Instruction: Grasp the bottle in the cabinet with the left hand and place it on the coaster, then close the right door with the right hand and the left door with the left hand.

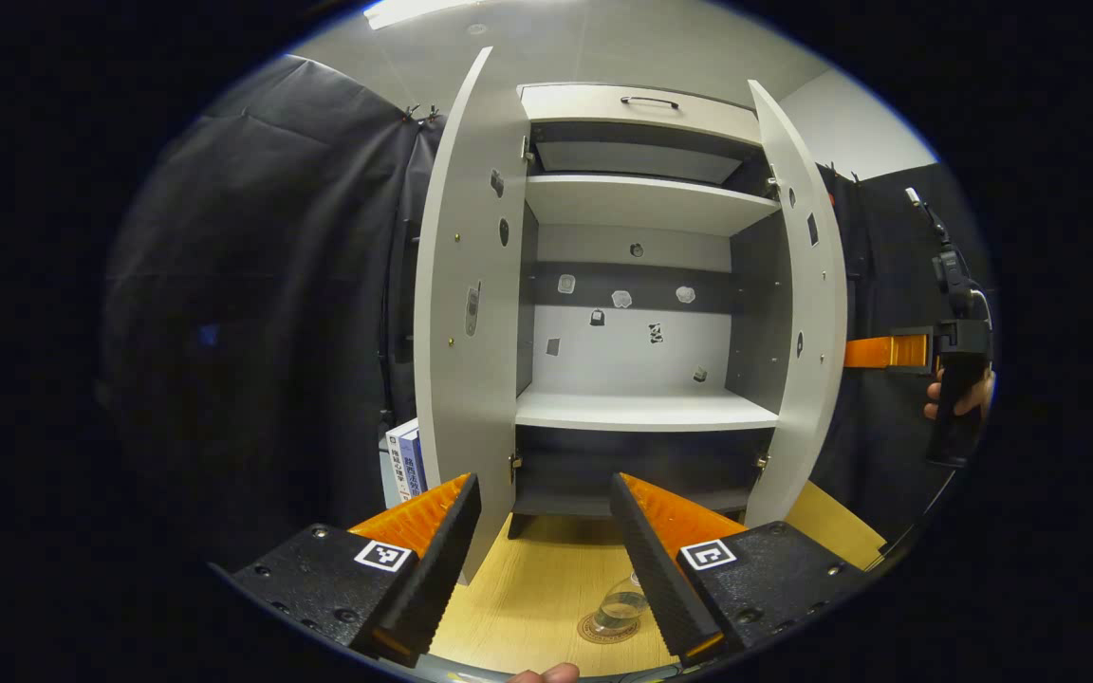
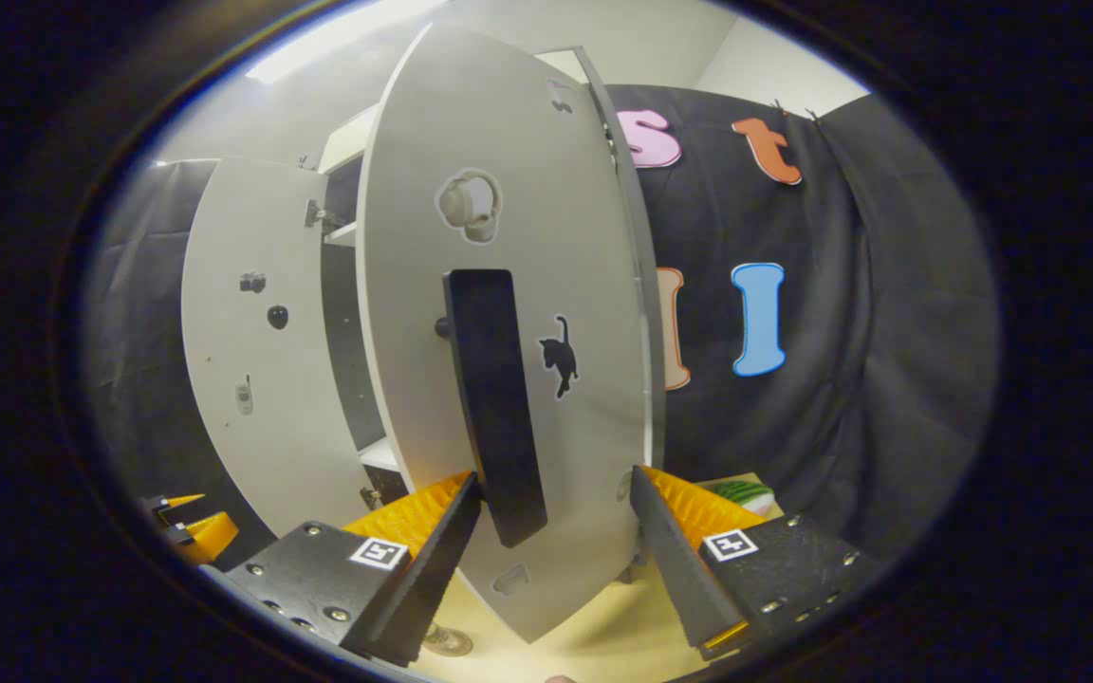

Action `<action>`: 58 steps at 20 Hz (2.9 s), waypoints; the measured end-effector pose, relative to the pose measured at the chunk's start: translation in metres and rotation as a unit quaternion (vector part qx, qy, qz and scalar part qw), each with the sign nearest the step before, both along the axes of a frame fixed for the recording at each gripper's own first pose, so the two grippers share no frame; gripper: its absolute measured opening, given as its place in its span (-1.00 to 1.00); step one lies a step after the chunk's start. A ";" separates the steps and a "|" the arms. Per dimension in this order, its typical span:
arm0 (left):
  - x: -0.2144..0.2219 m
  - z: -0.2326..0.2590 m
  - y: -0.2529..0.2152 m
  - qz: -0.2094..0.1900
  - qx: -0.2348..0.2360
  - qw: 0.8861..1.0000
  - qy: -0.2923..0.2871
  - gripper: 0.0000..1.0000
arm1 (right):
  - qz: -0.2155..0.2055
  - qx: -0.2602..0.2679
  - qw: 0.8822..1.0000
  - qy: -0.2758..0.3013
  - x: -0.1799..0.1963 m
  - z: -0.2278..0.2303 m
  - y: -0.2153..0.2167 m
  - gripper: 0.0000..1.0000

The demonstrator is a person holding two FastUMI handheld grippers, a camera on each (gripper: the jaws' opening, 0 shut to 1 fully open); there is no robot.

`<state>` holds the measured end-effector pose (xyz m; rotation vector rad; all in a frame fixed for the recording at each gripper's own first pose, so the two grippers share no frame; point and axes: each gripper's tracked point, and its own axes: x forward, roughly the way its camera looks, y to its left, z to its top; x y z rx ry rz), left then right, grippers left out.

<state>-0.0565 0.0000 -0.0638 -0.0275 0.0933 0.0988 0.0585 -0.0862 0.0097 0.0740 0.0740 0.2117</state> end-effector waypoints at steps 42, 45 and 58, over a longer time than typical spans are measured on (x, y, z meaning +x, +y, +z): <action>0.058 0.078 0.164 -0.022 -0.010 0.999 -0.036 0.73 | -0.098 -0.042 0.993 -0.047 0.146 -0.004 0.121 0.93; 0.066 0.079 0.165 -0.037 -0.010 0.999 -0.030 0.73 | -0.098 -0.049 0.993 -0.050 0.135 -0.005 0.122 1.00; 0.087 0.083 0.148 -0.090 -0.001 0.995 -0.043 0.82 | -0.067 -0.058 0.996 -0.032 0.052 -0.030 0.115 1.00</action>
